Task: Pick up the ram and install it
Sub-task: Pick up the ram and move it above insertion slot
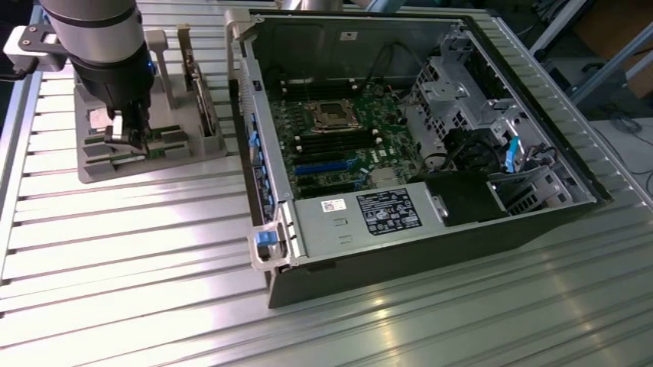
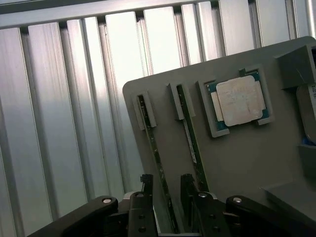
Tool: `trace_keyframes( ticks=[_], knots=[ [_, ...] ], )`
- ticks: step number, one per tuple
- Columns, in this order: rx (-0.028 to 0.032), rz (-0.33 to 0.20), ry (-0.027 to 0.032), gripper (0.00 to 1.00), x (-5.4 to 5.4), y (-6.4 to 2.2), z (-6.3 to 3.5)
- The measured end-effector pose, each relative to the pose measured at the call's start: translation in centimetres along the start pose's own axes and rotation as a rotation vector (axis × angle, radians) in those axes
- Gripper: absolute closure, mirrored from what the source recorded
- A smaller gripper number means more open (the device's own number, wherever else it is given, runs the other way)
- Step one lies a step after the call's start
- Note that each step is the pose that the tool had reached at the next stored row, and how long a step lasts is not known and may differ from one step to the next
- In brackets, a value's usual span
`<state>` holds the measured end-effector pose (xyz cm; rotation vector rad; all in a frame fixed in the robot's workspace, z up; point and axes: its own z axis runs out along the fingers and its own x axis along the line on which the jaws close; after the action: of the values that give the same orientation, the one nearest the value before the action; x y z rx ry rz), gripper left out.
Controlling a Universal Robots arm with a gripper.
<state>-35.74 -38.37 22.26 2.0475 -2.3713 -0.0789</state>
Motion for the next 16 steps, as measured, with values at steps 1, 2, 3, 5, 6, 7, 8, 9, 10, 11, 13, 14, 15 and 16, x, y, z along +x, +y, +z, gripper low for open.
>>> trace_keyframes(
  ticks=[1, 2, 3, 5, 6, 7, 8, 9, 10, 11, 13, 14, 15, 16],
  knots=[
    [0.0000, -0.001, 0.0000, 0.64, 0.0, 0.05, 0.14],
    [0.0000, -0.002, 0.0000, 0.64, 0.0, 0.10, 0.28],
    [0.0000, -0.003, 0.0001, 0.64, 0.0, 0.15, 0.41],
    [0.0000, -0.005, 0.0001, 0.64, 0.0, 0.23, 0.72],
    [-0.0001, -0.009, 0.0003, 0.64, 0.1, 0.26, 0.97],
    [-0.0002, -0.012, 0.0004, 0.64, 0.1, 0.27, 1.12],
    [-0.0003, -0.014, 0.0005, 0.64, 0.1, 0.28, 1.27],
    [-0.0003, -0.017, 0.0006, 0.64, 0.1, 0.28, 1.46],
    [-0.0003, -0.020, 0.0007, 0.64, 0.1, 0.28, 1.64],
    [-0.0006, -0.021, 0.0009, 0.64, 0.1, 0.28, 1.73],
    [-0.0005, -0.021, 0.0009, 0.64, 0.1, 0.28, 1.74],
    [-0.0005, -0.021, 0.0009, 0.64, 0.1, 0.28, 1.74],
    [-0.0005, -0.021, 0.0009, 0.65, 0.1, 0.28, 1.74],
    [-0.0005, -0.021, 0.0008, 0.72, 0.1, 0.28, 1.74]
  ],
)
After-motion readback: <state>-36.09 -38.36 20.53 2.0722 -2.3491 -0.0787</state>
